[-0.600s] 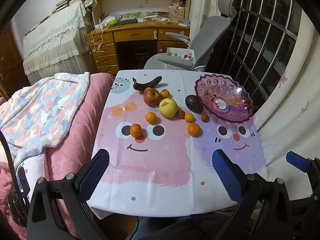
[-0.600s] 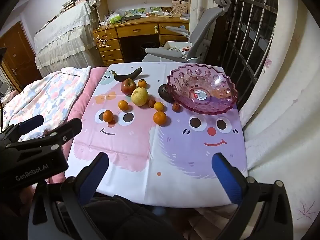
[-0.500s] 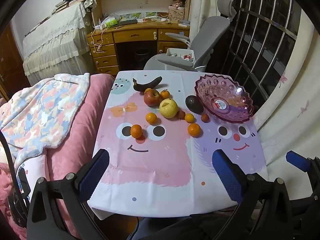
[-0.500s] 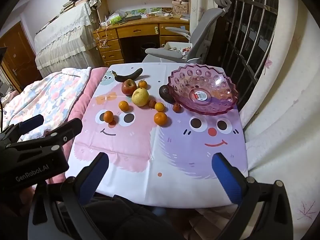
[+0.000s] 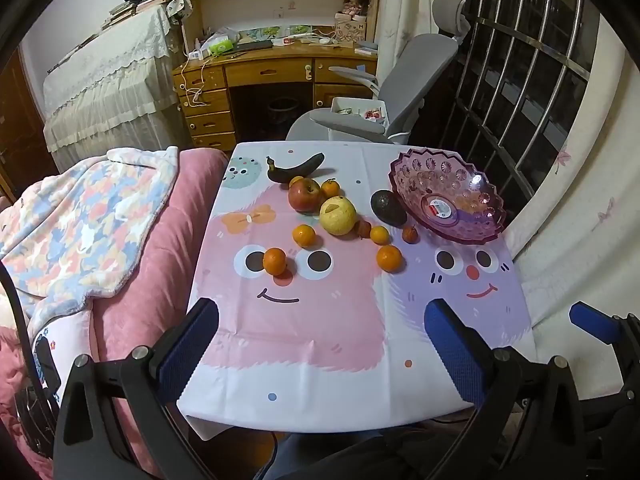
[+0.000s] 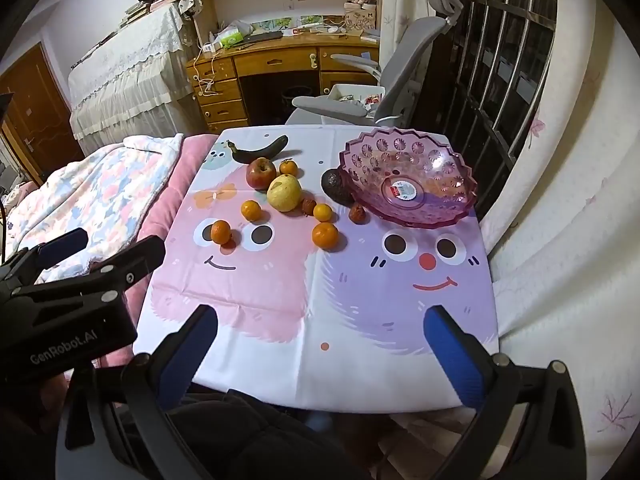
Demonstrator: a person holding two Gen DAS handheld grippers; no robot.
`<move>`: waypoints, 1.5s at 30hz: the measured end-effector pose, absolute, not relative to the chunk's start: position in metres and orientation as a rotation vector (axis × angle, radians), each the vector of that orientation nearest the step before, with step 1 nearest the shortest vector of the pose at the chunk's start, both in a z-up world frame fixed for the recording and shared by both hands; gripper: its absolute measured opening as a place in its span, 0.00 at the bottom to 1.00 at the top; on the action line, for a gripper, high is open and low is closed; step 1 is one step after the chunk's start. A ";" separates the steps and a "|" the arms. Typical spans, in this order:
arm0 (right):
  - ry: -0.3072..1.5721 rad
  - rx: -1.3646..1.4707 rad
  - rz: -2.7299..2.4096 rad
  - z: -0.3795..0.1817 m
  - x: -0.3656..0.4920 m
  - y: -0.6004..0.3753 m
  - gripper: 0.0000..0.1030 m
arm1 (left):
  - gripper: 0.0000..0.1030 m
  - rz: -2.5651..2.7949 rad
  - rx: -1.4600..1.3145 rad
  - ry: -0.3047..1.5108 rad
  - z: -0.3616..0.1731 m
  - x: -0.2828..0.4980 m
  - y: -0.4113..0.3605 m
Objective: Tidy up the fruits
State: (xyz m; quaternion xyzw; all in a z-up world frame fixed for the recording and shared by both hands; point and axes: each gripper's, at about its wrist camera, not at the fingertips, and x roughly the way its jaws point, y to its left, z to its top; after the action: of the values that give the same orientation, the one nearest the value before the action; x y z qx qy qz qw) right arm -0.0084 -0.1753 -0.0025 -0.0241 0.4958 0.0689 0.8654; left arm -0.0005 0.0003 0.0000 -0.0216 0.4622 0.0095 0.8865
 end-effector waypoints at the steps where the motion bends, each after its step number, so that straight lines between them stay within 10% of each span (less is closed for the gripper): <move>1: 1.033 -0.052 0.146 -0.003 -0.011 -0.175 1.00 | 0.99 0.019 -0.045 0.962 0.000 -0.001 0.000; 45: 0.978 -0.014 0.021 -0.022 0.003 -0.110 0.99 | 0.97 -0.161 -0.073 1.120 -0.043 0.056 0.091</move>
State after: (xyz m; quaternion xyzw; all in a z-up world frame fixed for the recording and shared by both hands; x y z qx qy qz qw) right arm 0.0032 -0.1097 -0.0215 -0.0066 0.4699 0.0102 0.8826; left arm 0.0556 0.0914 -0.0432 -0.0348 0.5304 -0.0764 0.8436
